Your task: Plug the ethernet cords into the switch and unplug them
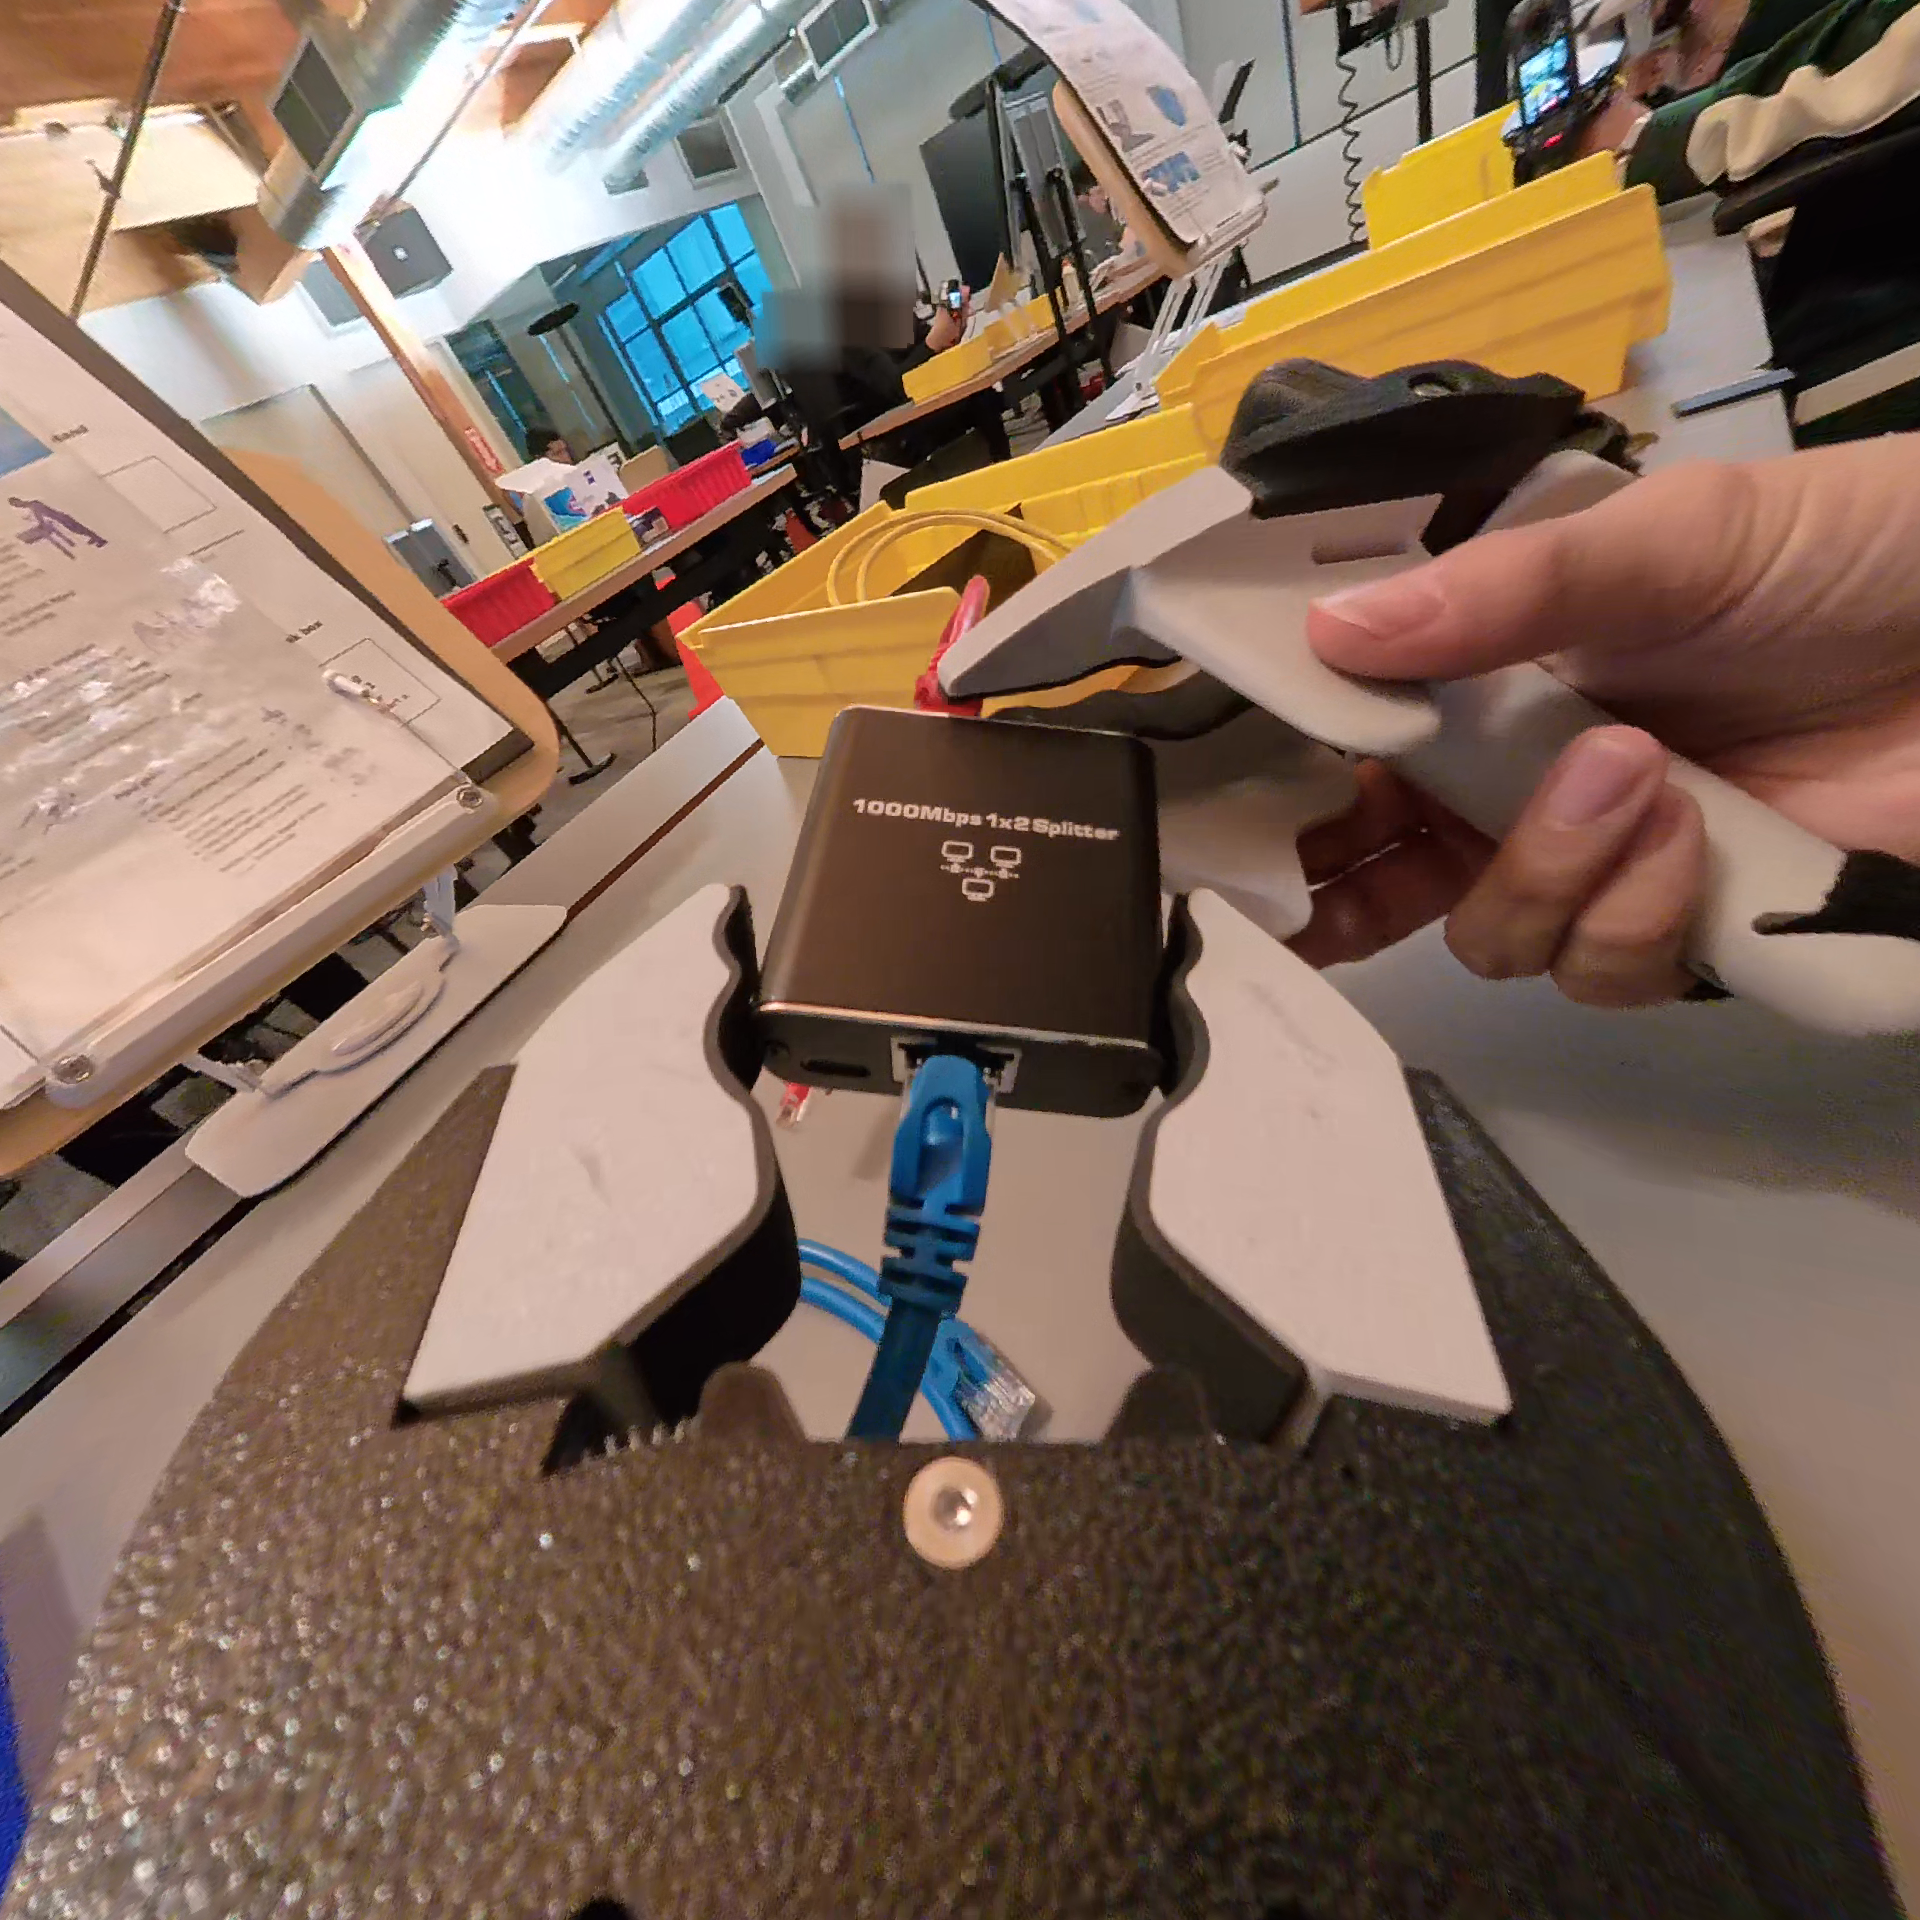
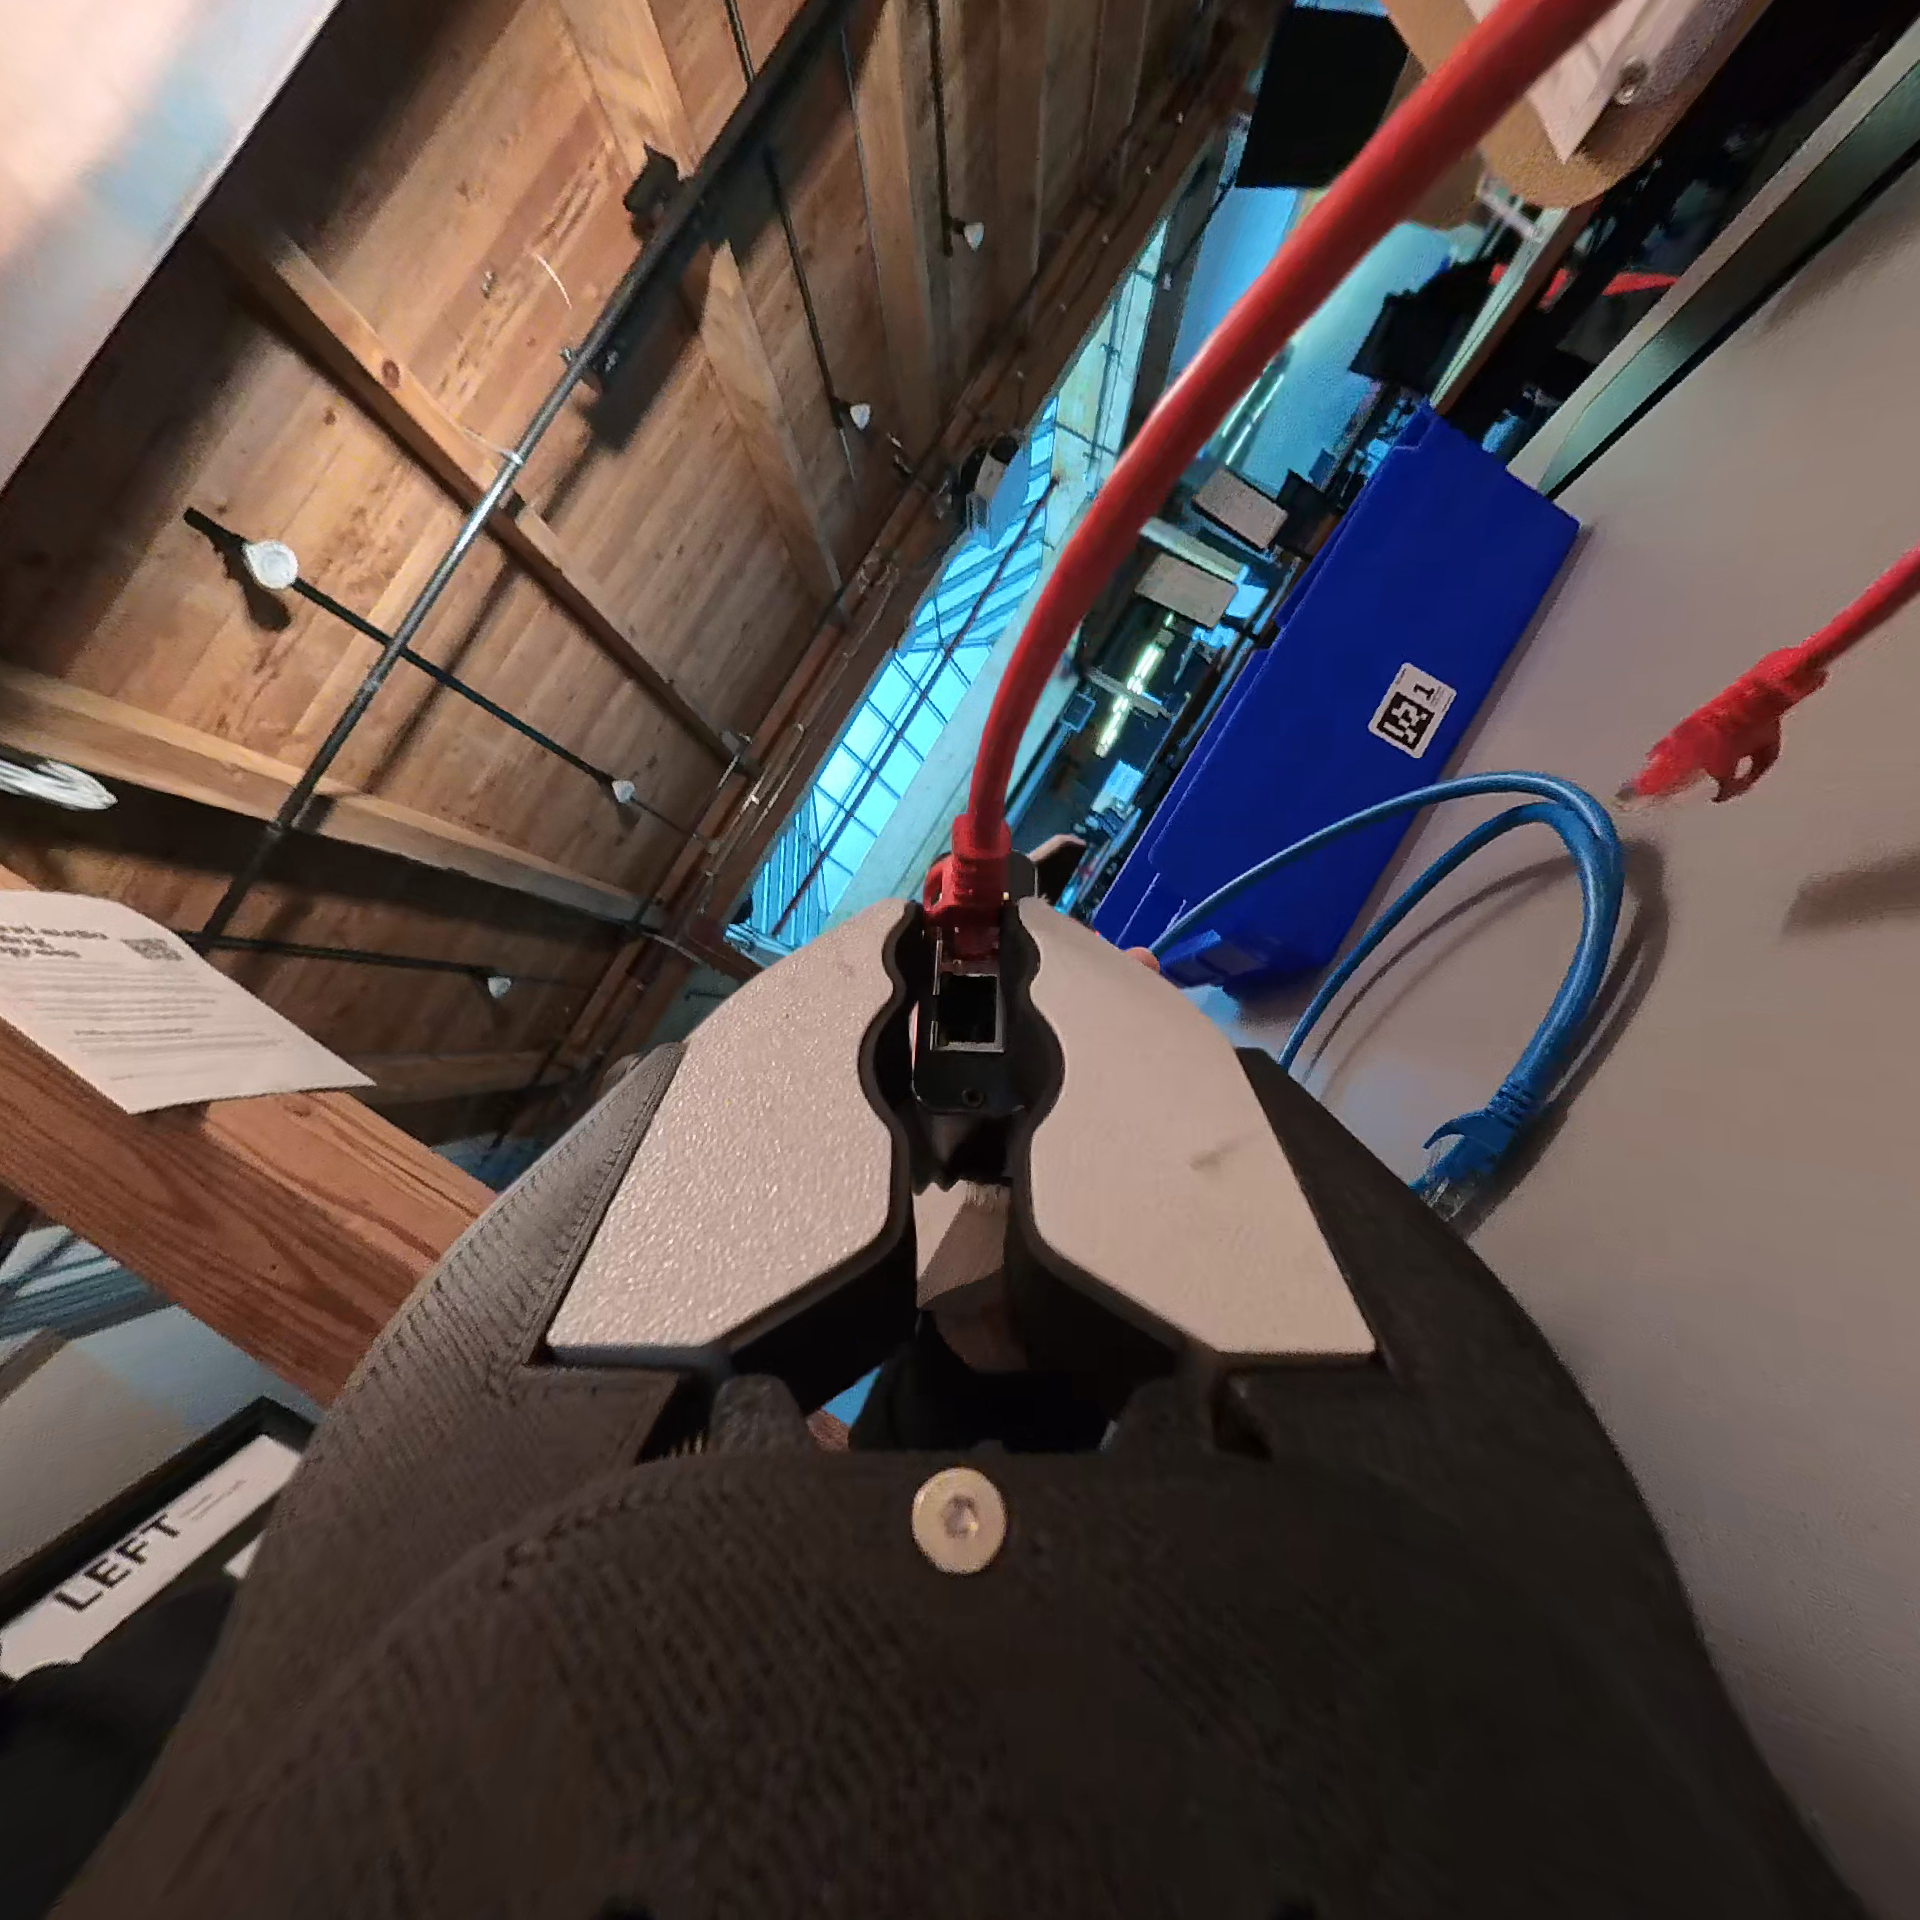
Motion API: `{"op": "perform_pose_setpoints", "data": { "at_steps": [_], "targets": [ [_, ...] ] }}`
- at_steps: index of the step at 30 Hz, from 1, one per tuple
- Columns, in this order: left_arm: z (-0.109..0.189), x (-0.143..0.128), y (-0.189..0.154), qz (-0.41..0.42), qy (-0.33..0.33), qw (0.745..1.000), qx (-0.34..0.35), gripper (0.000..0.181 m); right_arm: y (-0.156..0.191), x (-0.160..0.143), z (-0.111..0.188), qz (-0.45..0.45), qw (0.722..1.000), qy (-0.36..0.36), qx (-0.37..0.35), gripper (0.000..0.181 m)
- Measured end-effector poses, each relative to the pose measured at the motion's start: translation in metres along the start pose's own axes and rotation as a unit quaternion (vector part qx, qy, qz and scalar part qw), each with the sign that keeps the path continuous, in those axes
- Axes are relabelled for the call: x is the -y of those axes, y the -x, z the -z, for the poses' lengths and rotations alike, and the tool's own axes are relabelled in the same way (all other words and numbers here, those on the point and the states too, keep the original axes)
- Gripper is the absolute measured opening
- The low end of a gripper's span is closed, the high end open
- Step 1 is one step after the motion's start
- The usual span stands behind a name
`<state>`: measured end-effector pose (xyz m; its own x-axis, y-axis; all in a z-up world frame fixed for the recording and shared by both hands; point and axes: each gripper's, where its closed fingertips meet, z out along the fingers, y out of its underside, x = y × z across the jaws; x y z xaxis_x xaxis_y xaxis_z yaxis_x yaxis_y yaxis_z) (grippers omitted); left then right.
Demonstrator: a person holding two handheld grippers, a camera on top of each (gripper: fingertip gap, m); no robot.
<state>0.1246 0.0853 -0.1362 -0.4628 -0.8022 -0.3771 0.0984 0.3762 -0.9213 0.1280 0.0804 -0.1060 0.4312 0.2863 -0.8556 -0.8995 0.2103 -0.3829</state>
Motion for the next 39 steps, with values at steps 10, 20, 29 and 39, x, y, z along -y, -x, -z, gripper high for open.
{"op": "perform_pose_setpoints", "data": {
  "at_steps": [10, 20, 29, 39],
  "targets": [
    [-0.005, -0.006, -0.004, -0.001, 0.019, 1.0, 0.009, 0.075, -0.009, 0.001, 0.006, -0.018, 1.0, -0.022, 0.005, 0.012],
    [-0.011, -0.008, -0.007, 0.033, 0.013, 0.999, 0.01, 0.075, -0.011, 0.001, 0.009, 0.134, 0.991, 0.0, -0.005, 0.012],
    [-0.004, -0.002, 0.009, 0.049, -0.011, 0.998, 0.045, 0.075, -0.004, 0.003, -0.009, 0.209, 0.978, 0.02, 0.011, 0.014],
    [0.015, 0.002, 0.029, -0.009, -0.058, 0.996, 0.061, 0.074, 0.006, 0.023, -0.02, 0.216, 0.976, -0.023, 0.019, 0.011]
  ]
}}
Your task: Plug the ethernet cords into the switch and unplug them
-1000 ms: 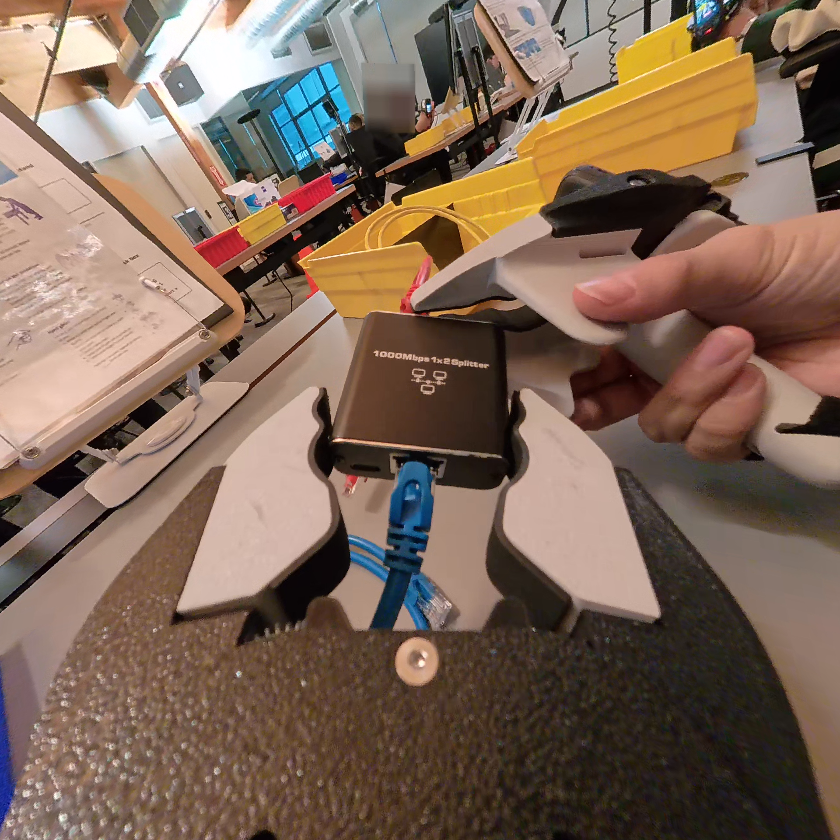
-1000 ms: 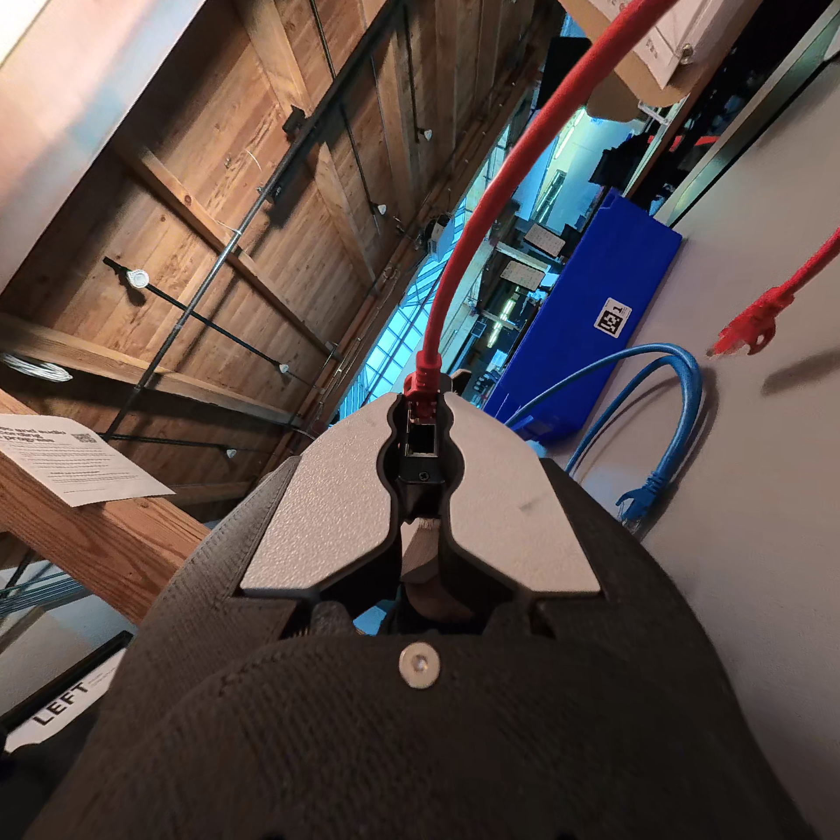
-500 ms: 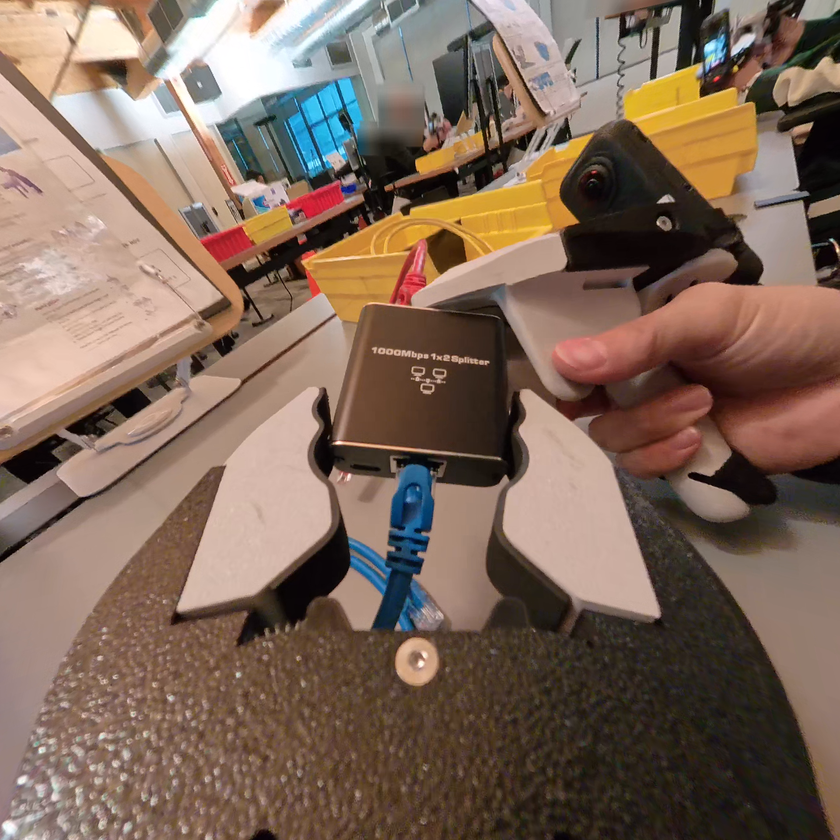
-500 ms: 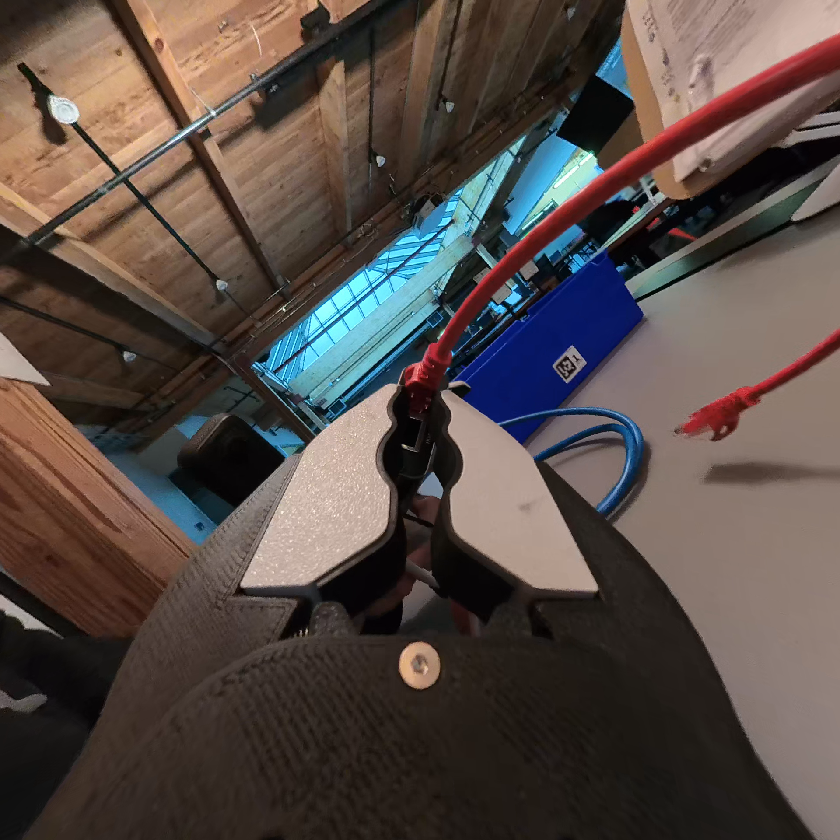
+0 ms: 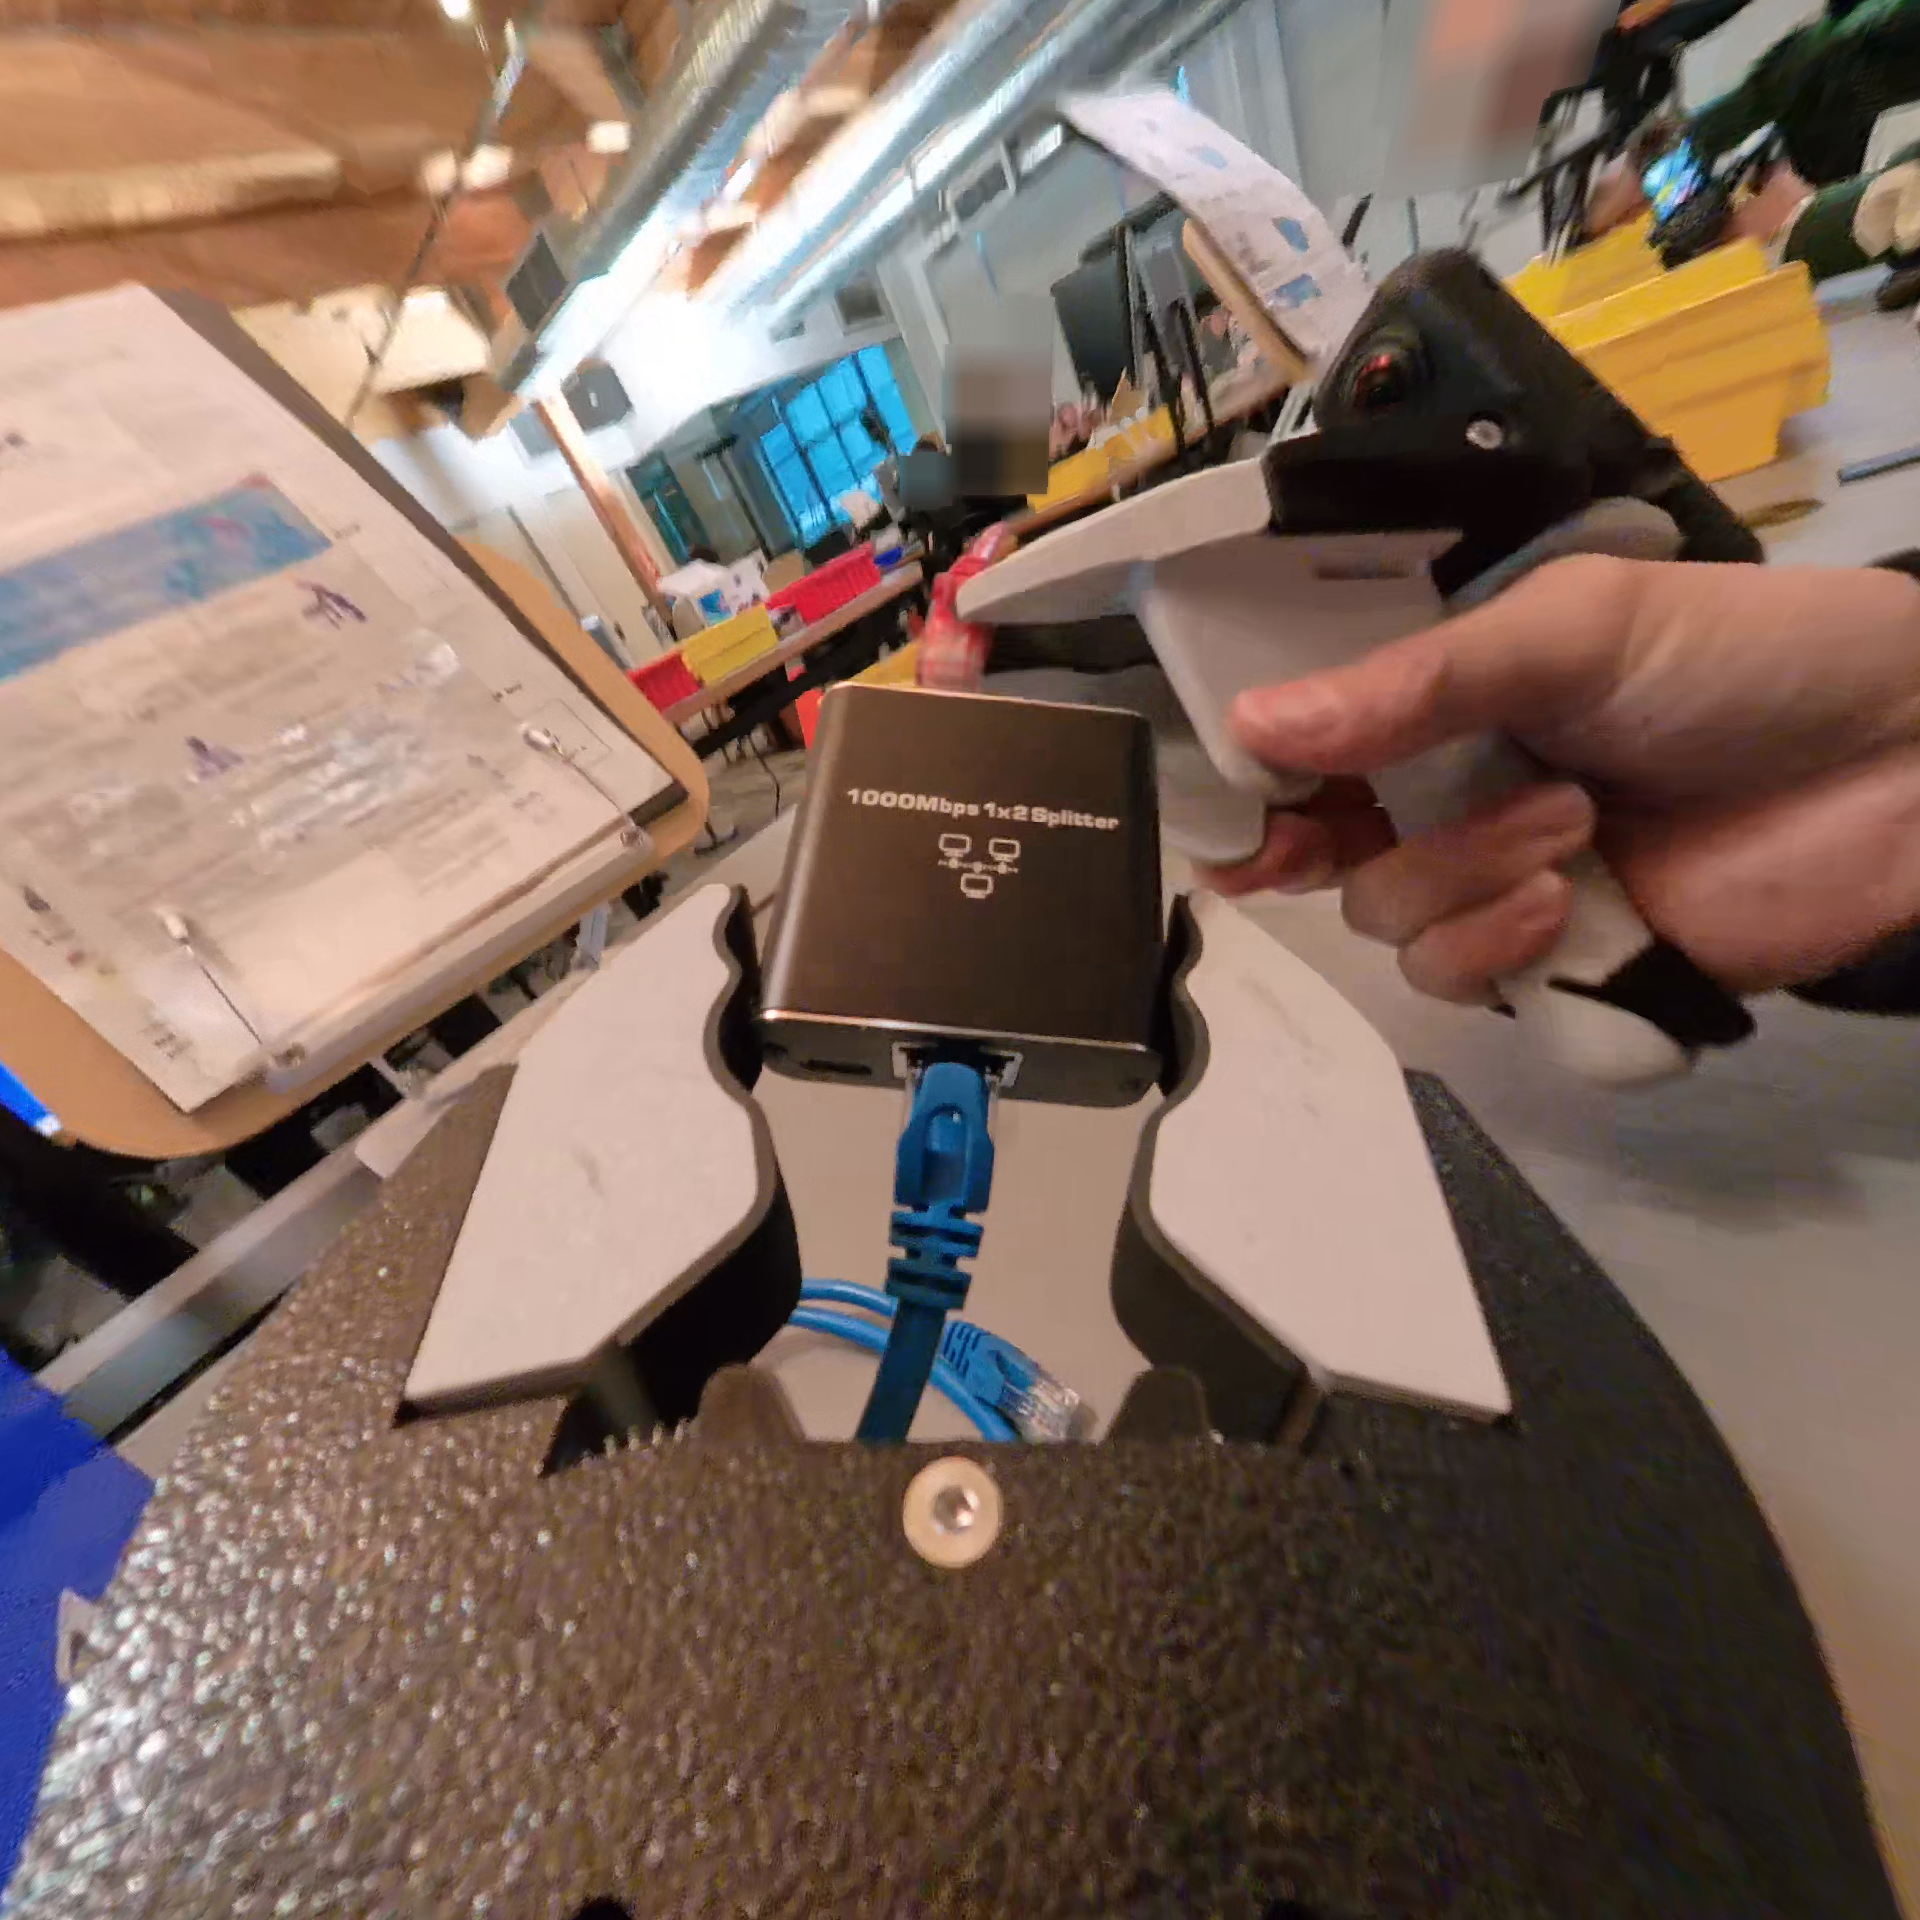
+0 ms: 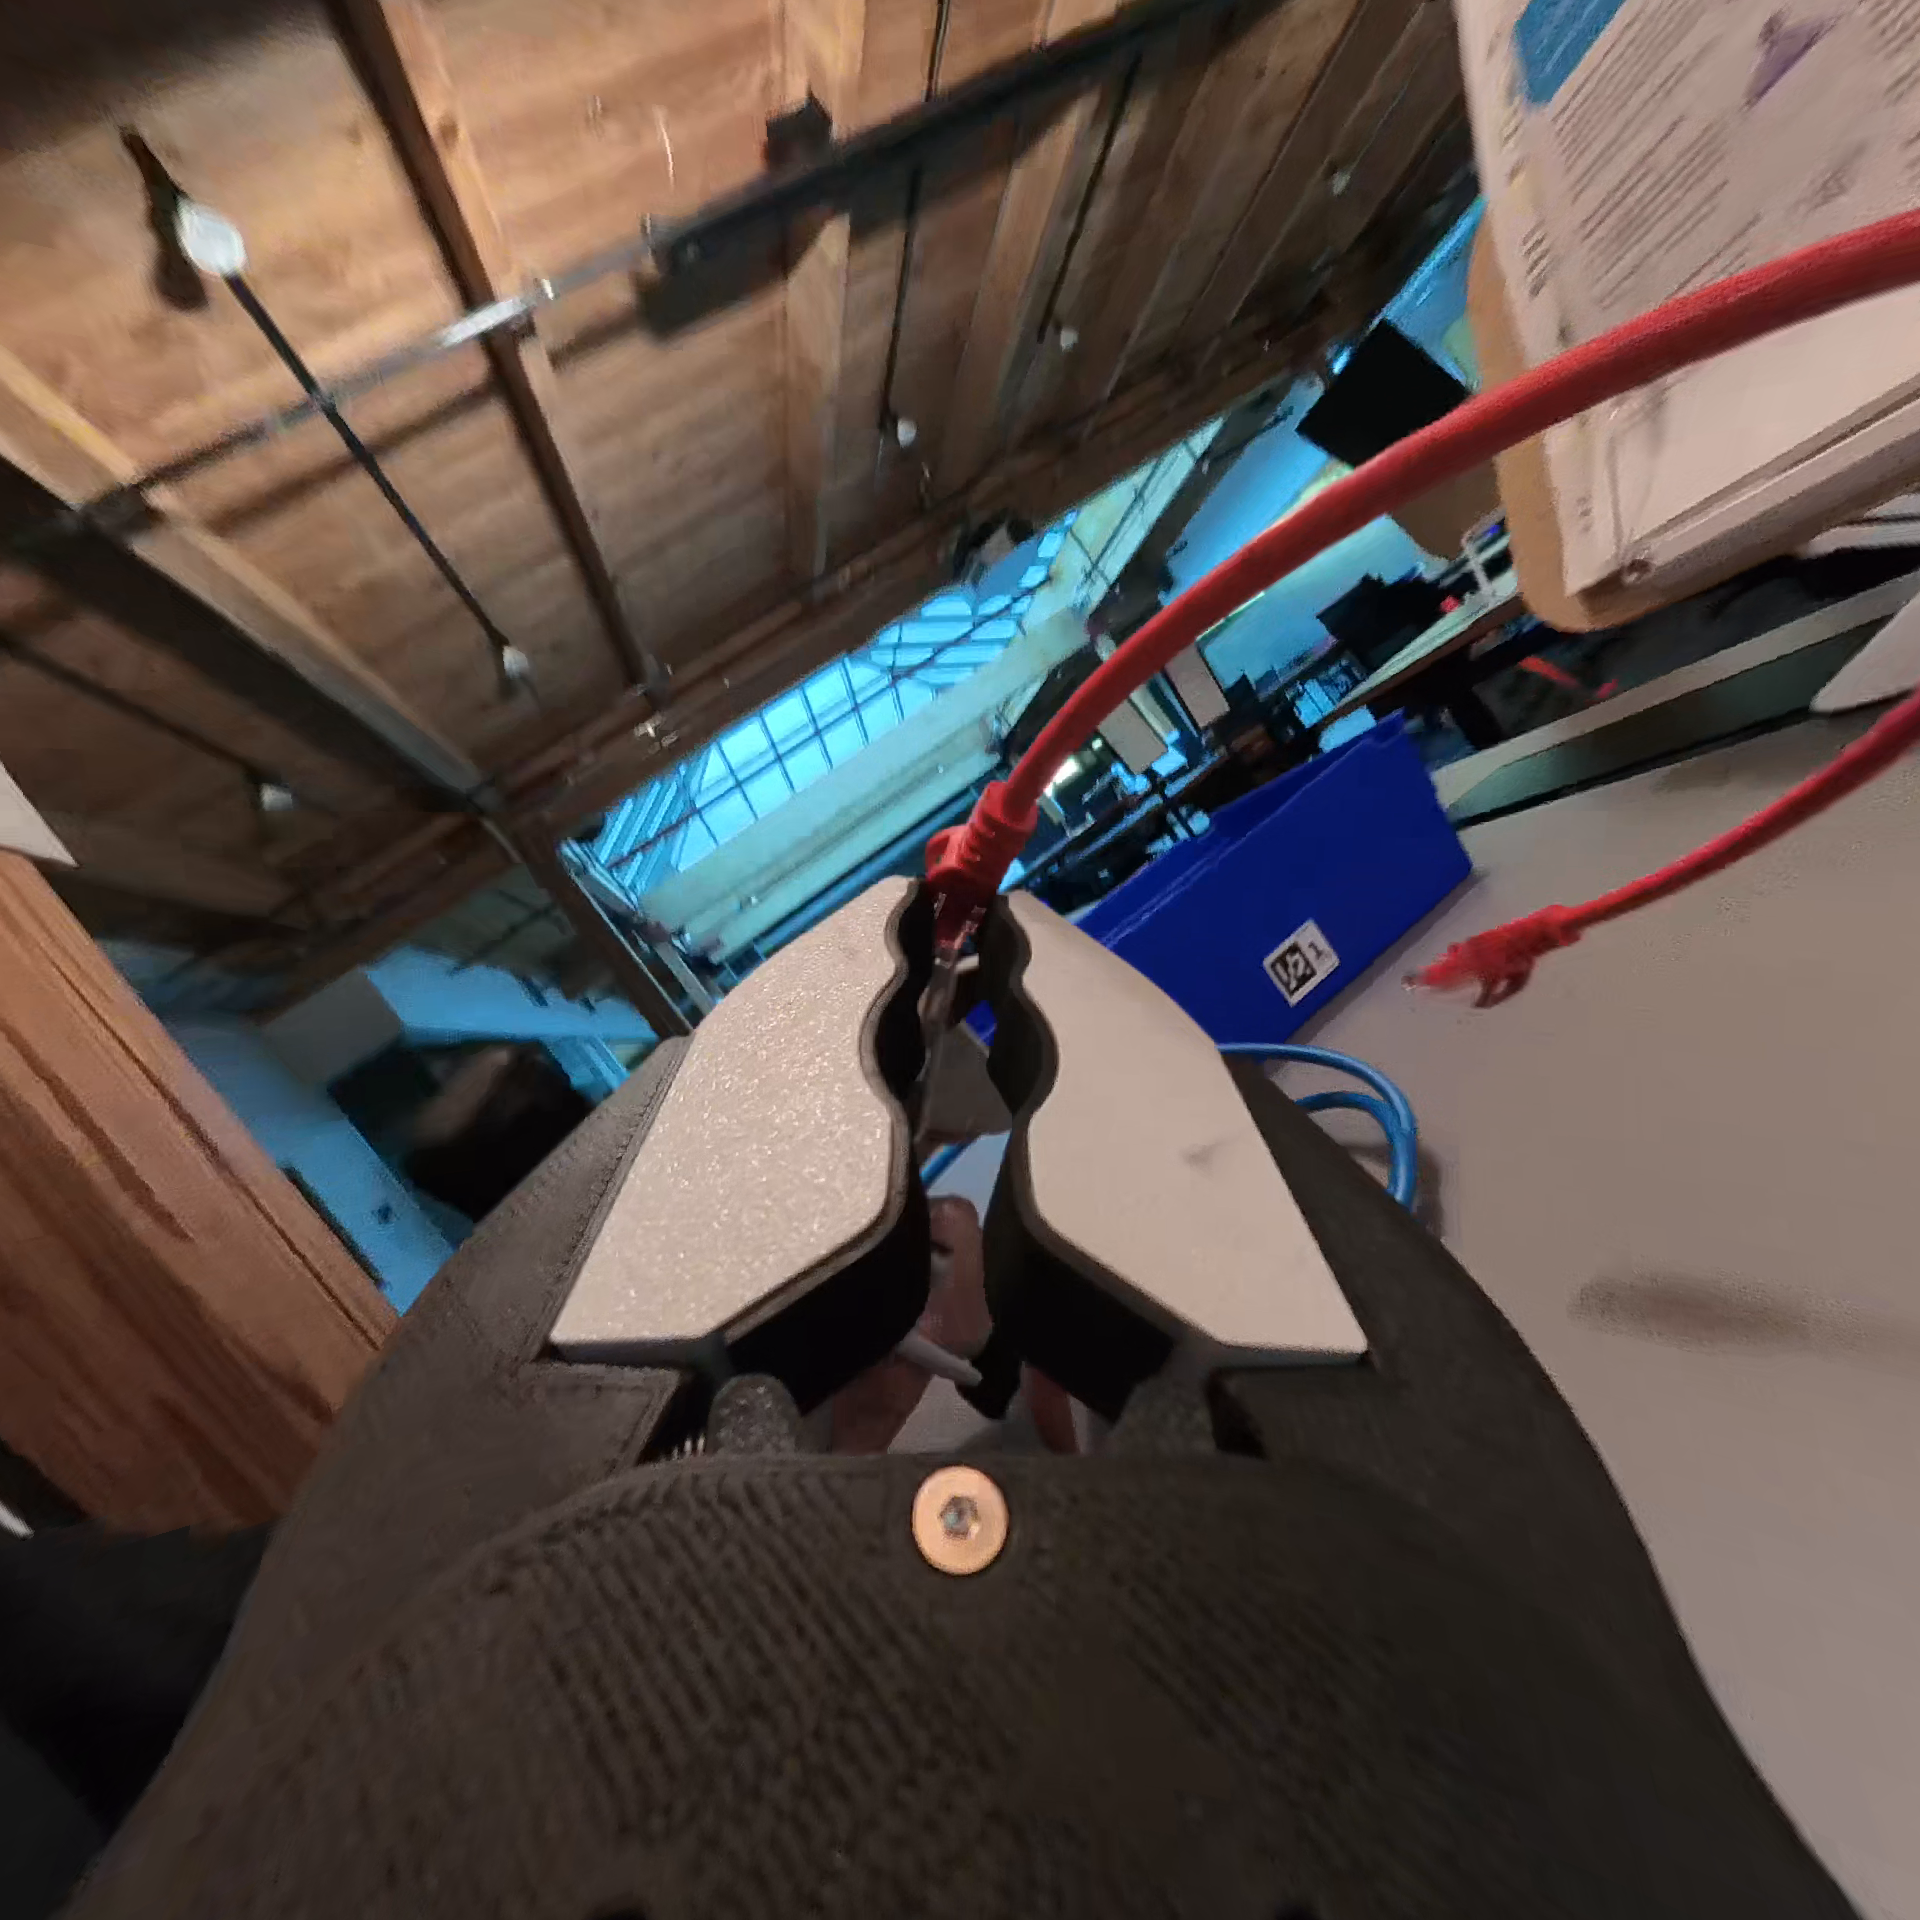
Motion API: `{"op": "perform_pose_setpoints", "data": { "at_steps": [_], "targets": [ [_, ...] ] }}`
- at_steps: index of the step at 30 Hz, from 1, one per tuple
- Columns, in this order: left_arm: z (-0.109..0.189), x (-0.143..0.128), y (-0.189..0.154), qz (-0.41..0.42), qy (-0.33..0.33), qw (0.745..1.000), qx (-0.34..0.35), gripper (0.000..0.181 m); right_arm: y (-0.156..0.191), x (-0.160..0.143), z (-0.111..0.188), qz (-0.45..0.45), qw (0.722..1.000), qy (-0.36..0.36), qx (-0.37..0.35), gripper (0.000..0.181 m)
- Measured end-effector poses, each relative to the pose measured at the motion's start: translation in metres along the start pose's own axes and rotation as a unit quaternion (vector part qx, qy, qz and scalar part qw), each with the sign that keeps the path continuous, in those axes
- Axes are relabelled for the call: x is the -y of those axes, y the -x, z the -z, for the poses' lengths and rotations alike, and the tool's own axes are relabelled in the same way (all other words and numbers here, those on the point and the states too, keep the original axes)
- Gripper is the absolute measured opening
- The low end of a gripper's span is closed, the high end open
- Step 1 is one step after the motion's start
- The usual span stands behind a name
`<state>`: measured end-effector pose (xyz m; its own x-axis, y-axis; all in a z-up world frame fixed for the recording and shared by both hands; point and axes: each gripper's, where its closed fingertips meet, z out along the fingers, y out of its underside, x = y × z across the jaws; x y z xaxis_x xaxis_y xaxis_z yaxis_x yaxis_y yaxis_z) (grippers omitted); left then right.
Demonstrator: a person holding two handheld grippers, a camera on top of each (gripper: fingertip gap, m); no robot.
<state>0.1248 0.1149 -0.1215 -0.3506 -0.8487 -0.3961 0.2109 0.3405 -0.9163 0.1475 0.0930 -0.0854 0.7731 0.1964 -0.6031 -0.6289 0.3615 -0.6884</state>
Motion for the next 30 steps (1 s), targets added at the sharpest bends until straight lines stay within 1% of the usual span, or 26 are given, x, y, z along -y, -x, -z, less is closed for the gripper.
{"op": "perform_pose_setpoints", "data": {
  "at_steps": [1, 3, 5, 7, 8, 9, 11, 14, 16, 18, 20, 21, 22, 24, 26, 28, 29, 30],
  "targets": [
    [0.002, 0.0, 0.002, 0.017, -0.011, 1.0, -0.001, 0.074, -0.004, 0.004, 0.003, 0.005, 1.0, 0.004, -0.007, 0.011],
    [0.003, 0.0, 0.004, 0.055, -0.012, 0.998, -0.009, 0.074, -0.003, 0.005, 0.006, 0.051, 0.998, 0.032, -0.02, 0.011],
    [0.002, 0.001, 0.002, 0.048, -0.012, 0.999, -0.014, 0.074, 0.001, 0.011, 0.011, 0.105, 0.991, 0.073, -0.03, 0.011],
    [0.002, 0.001, -0.002, 0.034, -0.004, 0.999, -0.023, 0.074, 0.009, 0.035, 0.022, 0.131, 0.987, 0.09, -0.022, 0.011],
    [0.002, 0.0, -0.003, 0.031, -0.001, 0.999, -0.026, 0.074, 0.011, 0.053, 0.028, 0.148, 0.984, 0.095, -0.026, 0.011],
    [0.001, -0.001, -0.004, 0.031, 0.002, 0.999, -0.03, 0.074, 0.013, 0.072, 0.036, 0.174, 0.979, 0.097, -0.036, 0.011],
    [0.001, -0.002, -0.006, 0.039, 0.001, 0.999, -0.036, 0.074, 0.01, 0.104, 0.053, 0.21, 0.968, 0.126, -0.061, 0.011],
    [-0.001, -0.004, -0.009, 0.056, 0.001, 0.997, -0.046, 0.074, -0.017, 0.148, 0.083, 0.243, 0.945, 0.152, -0.161, 0.011],
    [-0.002, -0.006, -0.01, 0.064, 0.004, 0.997, -0.05, 0.074, -0.048, 0.177, 0.11, 0.274, 0.91, 0.151, -0.272, 0.011],
    [-0.002, -0.008, -0.011, 0.069, 0.006, 0.996, -0.052, 0.074, -0.081, 0.193, 0.14, 0.291, 0.864, 0.176, -0.372, 0.011],
    [-0.002, -0.009, -0.012, 0.074, 0.008, 0.996, -0.056, 0.074, -0.115, 0.198, 0.17, 0.298, 0.81, 0.216, -0.457, 0.011],
    [-0.002, -0.009, -0.011, 0.075, 0.008, 0.996, -0.056, 0.074, -0.13, 0.197, 0.182, 0.292, 0.79, 0.234, -0.486, 0.011],
    [-0.001, -0.009, -0.011, 0.076, 0.008, 0.995, -0.057, 0.074, -0.143, 0.195, 0.19, 0.28, 0.779, 0.245, -0.505, 0.011],
    [-0.001, -0.01, -0.011, 0.078, 0.009, 0.995, -0.057, 0.074, -0.167, 0.178, 0.198, 0.238, 0.771, 0.285, -0.517, 0.011],
    [0.0, -0.011, -0.009, 0.081, 0.009, 0.995, -0.056, 0.074, -0.185, 0.161, 0.199, 0.217, 0.757, 0.33, -0.521, 0.012],
    [0.001, -0.011, -0.008, 0.085, 0.009, 0.995, -0.054, 0.074, -0.198, 0.147, 0.194, 0.212, 0.746, 0.356, -0.521, 0.012],
    [0.001, -0.012, -0.007, 0.086, 0.009, 0.995, -0.053, 0.074, -0.203, 0.142, 0.191, 0.208, 0.744, 0.362, -0.521, 0.012],
    [0.001, -0.012, -0.007, 0.086, 0.009, 0.995, -0.053, 0.074, -0.207, 0.14, 0.186, 0.204, 0.75, 0.356, -0.519, 0.012]
  ]
}}
